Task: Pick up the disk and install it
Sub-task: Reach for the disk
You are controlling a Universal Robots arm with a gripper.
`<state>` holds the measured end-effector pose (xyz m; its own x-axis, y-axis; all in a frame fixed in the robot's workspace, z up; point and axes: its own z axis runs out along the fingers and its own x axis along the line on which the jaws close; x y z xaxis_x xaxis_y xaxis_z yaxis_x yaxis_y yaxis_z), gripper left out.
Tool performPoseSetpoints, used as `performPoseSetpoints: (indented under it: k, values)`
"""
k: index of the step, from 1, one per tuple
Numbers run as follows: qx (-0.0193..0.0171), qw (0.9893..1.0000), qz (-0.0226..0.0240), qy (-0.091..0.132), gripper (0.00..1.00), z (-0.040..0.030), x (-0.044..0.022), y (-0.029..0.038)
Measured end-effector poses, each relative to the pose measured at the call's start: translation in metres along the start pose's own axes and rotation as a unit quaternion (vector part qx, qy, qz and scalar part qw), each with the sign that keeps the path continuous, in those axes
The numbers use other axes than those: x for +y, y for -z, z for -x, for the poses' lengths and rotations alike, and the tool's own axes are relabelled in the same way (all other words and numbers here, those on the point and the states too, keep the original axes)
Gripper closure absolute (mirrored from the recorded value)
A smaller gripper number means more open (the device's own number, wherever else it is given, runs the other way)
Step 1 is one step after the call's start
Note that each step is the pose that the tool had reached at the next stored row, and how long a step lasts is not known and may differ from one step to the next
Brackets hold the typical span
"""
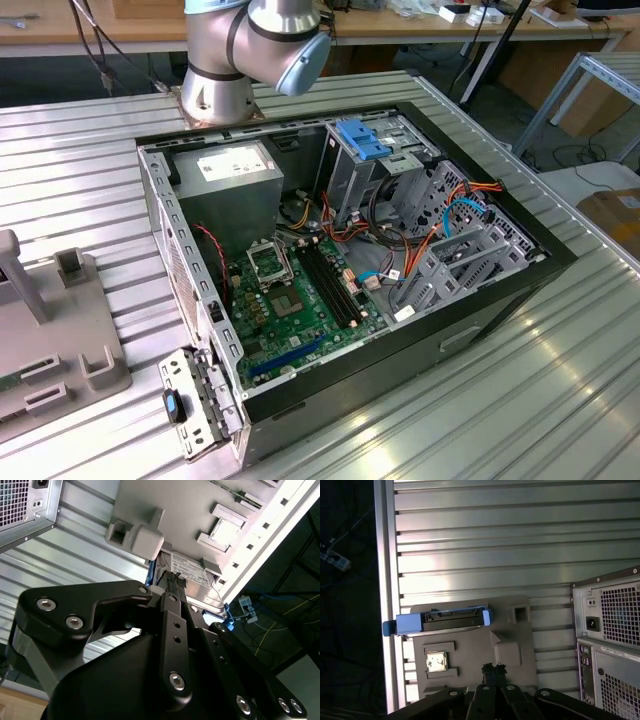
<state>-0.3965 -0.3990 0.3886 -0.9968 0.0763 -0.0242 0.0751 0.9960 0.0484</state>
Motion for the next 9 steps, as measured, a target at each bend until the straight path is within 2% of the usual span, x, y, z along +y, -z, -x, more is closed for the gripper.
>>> performPoseSetpoints:
  k: [7, 9]
  values:
    - [0.0, 1.0, 0.0, 0.0, 0.89, -0.0005, -0.0001, 0.0]
    - [0.0, 1.0, 0.0, 0.0, 0.89, -0.0024, -0.0002, 0.0001]
